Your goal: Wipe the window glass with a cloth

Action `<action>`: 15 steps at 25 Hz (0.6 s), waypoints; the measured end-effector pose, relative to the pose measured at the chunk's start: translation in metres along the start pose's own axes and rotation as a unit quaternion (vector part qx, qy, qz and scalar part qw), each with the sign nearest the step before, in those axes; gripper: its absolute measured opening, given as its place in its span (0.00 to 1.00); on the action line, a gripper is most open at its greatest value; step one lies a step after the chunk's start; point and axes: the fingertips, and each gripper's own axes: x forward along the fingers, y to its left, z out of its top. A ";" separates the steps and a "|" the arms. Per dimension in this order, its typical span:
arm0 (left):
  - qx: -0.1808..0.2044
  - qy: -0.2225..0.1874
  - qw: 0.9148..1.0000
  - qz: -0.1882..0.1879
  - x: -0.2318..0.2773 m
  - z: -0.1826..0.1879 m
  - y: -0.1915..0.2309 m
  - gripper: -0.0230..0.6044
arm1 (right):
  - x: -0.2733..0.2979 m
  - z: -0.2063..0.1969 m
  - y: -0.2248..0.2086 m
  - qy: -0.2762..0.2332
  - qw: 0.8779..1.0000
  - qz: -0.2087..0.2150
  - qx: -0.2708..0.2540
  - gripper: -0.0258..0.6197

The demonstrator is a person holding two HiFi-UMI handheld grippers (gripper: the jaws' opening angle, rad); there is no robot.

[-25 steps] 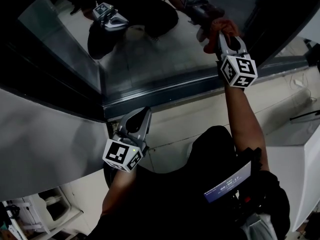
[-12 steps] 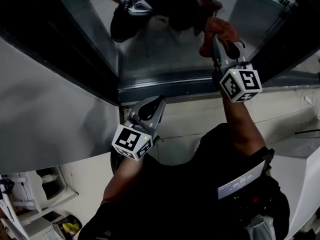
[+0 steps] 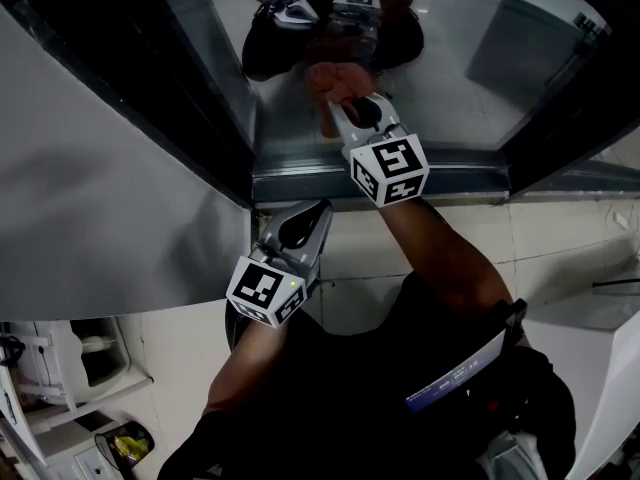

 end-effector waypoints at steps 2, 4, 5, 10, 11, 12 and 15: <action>0.000 0.002 1.000 0.004 -0.003 0.002 0.000 0.06 | 0.010 -0.002 0.004 -0.001 1.000 -0.001 -0.007 0.11; 0.001 0.002 1.000 0.008 -0.006 0.005 0.001 0.06 | 0.017 -0.005 0.004 0.003 1.000 -0.006 -0.012 0.11; 0.002 0.001 1.000 0.009 -0.007 0.005 0.002 0.06 | 0.019 -0.006 0.002 0.005 1.000 -0.010 -0.013 0.11; 0.000 0.001 1.000 0.011 -0.007 0.004 0.007 0.06 | 0.022 -0.010 -0.002 0.017 1.000 -0.018 -0.011 0.11; -0.003 0.000 1.000 0.009 -0.006 0.003 0.007 0.06 | 0.022 -0.011 -0.003 0.019 1.000 -0.018 -0.015 0.11; -0.006 0.000 1.000 0.008 -0.005 0.003 0.007 0.06 | 0.021 -0.012 -0.005 0.021 0.999 -0.018 -0.020 0.11; -0.006 0.003 1.000 0.000 -0.001 0.002 0.003 0.06 | 0.014 -0.015 -0.015 0.026 0.999 -0.021 -0.030 0.11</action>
